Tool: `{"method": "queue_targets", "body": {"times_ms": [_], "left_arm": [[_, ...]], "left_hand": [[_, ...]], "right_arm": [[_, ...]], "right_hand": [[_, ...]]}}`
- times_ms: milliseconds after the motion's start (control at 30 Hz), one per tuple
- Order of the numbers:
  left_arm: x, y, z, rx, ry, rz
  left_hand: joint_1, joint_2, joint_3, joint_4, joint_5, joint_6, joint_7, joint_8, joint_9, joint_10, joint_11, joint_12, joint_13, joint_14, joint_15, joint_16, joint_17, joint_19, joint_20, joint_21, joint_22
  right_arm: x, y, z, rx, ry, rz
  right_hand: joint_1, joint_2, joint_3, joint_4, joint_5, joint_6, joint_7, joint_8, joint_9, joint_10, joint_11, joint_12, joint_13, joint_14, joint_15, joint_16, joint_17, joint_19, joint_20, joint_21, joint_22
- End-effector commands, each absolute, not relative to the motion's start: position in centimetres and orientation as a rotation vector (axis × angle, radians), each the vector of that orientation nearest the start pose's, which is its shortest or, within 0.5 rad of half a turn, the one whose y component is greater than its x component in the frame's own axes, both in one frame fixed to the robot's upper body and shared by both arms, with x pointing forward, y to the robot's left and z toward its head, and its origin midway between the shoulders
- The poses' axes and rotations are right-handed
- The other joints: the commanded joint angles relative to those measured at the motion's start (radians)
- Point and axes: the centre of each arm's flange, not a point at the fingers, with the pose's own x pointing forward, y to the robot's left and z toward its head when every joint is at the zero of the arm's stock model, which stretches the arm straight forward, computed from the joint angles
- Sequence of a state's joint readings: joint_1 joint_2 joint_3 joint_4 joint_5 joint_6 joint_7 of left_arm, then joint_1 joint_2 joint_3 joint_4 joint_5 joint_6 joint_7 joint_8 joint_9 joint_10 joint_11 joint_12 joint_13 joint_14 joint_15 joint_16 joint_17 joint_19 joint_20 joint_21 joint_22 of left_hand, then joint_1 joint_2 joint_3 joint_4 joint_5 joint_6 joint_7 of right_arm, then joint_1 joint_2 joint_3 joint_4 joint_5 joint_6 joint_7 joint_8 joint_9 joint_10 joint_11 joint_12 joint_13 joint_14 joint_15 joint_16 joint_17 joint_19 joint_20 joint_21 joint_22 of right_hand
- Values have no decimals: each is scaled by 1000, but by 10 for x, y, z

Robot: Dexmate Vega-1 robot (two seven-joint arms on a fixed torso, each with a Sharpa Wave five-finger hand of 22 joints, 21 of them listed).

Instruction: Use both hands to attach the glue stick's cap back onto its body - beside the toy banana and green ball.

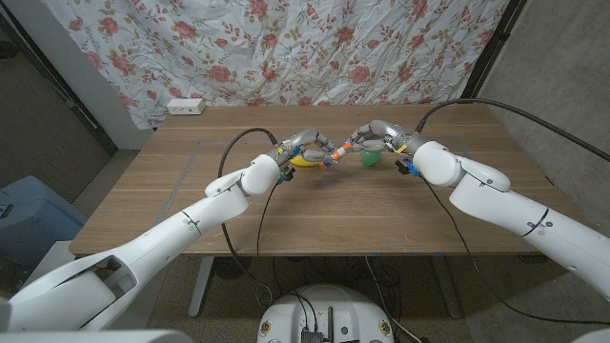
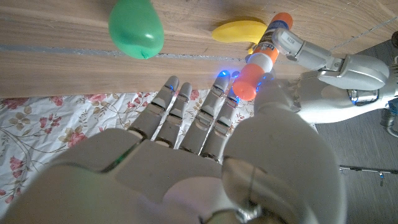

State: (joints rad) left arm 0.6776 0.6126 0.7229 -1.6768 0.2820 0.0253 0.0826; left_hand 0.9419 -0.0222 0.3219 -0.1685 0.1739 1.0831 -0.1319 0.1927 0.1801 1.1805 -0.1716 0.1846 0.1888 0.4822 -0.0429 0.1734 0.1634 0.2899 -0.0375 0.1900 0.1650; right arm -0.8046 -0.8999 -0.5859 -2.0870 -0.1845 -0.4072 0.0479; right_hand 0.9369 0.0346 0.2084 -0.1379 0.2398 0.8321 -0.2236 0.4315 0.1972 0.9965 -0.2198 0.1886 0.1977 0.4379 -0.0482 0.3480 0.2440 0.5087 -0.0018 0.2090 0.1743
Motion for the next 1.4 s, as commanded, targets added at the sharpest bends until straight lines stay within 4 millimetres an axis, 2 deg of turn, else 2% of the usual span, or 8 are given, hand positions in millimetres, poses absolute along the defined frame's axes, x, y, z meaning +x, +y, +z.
{"method": "queue_targets", "body": {"times_ms": [33,1400], "left_arm": [[601,115,23,1056,-799,-250],[600,114,22,1059,-805,-251]], "left_hand": [[47,52,1,3,7,94,1,8,11,47,-50,5,2,-4,-150,3,1,10,-82,-1,3],[50,54,-1,3,7,93,0,9,11,44,-50,6,2,-2,-150,3,1,10,-82,-1,3]], "right_arm": [[546,-186,39,-1163,-570,175],[548,-182,35,-1159,-563,196]], "right_hand": [[2,11,-3,1,-6,6,2,-5,3,-1,-3,5,3,10,-125,5,3,8,3,2,5],[5,20,-6,-1,-8,9,1,-10,4,-1,-4,6,3,15,-130,9,5,12,2,2,6]]}}
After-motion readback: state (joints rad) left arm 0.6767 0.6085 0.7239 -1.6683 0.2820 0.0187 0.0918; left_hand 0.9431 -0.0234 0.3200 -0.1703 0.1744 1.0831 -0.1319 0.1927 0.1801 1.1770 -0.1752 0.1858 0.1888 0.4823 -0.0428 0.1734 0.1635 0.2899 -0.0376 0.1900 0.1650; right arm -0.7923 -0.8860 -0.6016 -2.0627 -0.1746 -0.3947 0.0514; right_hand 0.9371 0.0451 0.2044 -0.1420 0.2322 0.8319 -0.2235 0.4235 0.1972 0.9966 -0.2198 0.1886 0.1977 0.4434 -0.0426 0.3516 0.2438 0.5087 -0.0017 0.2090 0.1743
